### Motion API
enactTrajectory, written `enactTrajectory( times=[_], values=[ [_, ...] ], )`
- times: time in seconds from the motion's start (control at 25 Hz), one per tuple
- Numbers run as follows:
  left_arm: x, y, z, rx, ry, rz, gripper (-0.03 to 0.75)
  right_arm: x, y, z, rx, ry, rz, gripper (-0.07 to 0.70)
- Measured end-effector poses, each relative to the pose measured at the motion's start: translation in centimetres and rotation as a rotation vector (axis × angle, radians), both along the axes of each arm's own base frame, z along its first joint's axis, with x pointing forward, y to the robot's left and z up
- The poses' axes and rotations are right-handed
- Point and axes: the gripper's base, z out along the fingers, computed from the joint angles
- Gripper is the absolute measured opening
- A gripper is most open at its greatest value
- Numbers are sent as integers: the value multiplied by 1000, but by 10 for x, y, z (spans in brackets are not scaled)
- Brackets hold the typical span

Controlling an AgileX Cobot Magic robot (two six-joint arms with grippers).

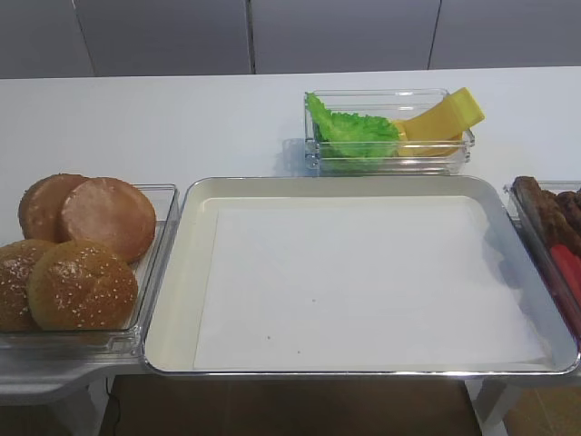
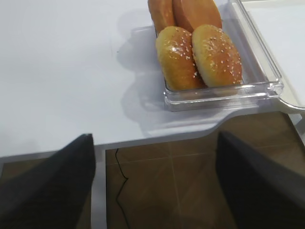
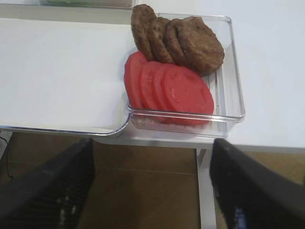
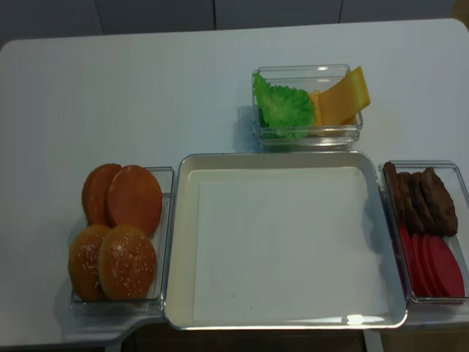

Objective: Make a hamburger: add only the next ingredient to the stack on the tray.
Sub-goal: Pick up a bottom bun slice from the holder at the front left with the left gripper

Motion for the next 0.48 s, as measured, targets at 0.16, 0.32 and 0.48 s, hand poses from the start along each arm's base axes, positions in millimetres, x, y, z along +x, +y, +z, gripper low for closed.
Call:
enactTrajectory(
  times=[0.16, 0.32, 0.48],
  values=[
    [0, 0, 0, 0, 0, 0, 575, 0, 0, 0, 0, 0, 0, 573],
    [0, -1, 0, -14, 1, -9, 573, 0, 0, 0, 0, 0, 0, 573],
    [0, -4, 1, -43, -8, -28, 572, 0, 0, 0, 0, 0, 0, 573]
  ],
)
